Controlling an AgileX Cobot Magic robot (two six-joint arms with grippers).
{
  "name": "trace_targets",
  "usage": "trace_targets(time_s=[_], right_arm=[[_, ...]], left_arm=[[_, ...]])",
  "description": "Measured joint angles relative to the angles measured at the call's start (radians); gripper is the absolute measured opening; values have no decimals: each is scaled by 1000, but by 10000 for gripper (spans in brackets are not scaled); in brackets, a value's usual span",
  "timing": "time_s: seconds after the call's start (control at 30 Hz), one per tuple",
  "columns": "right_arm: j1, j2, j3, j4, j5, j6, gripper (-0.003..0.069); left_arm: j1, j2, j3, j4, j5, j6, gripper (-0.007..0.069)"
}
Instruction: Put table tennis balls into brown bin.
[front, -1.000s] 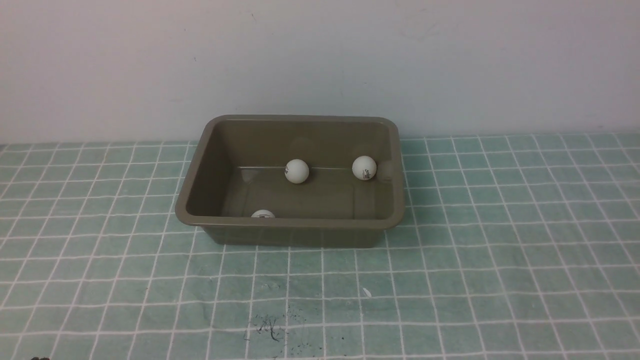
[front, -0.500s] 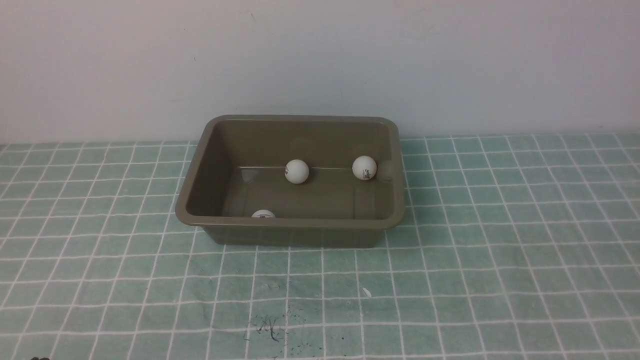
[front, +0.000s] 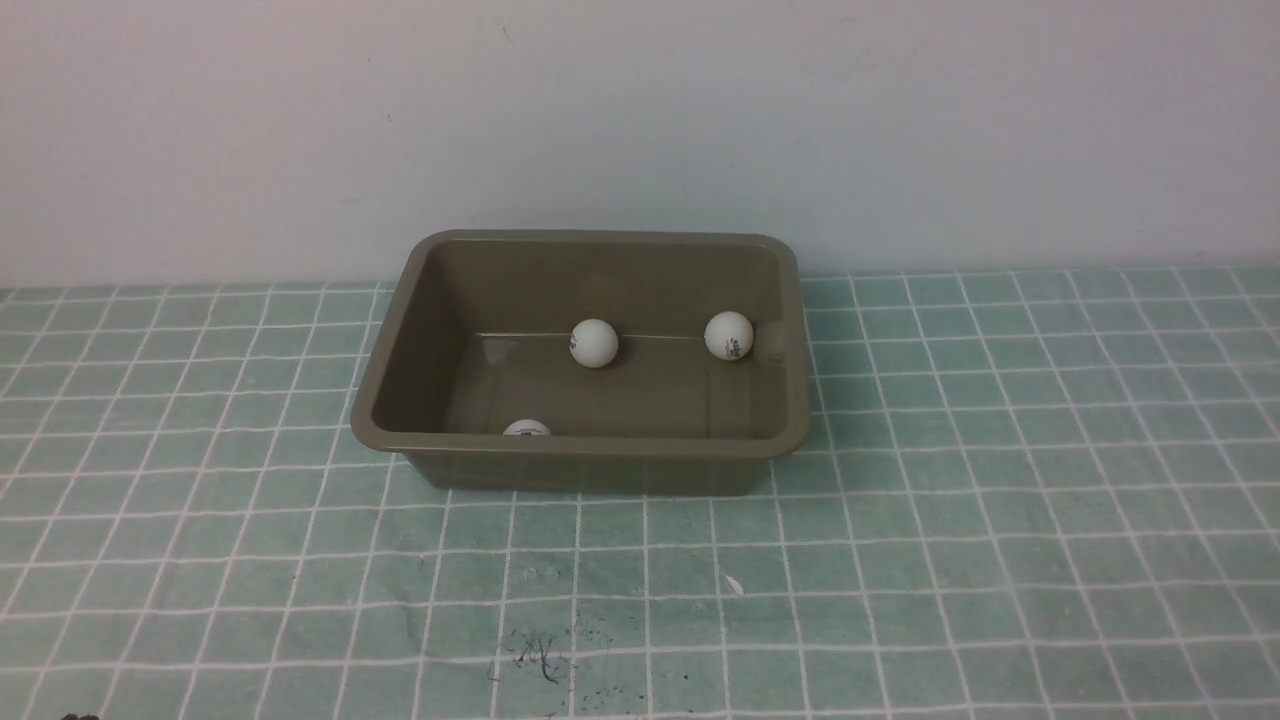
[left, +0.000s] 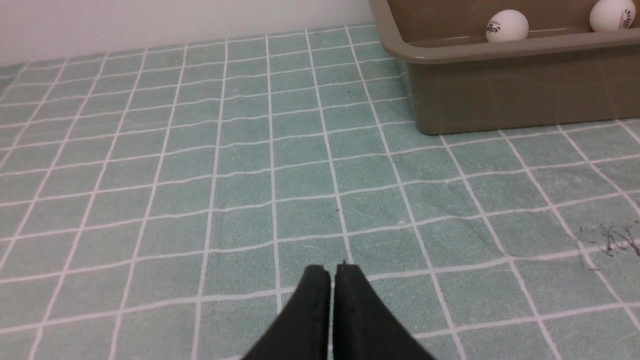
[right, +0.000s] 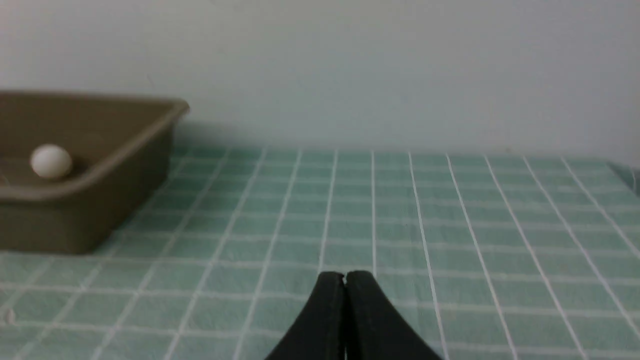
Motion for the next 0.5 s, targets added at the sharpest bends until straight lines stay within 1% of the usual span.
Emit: trace_targets(time_s=[0.13,0.5], right_arm=[[-25,2,30,1,4,-1,-15],[-27,2,30,1,5,-1,-15]], left_arm=[[0,0,0,0,0,0,-5],[4,0,0,0,0,0,-5]])
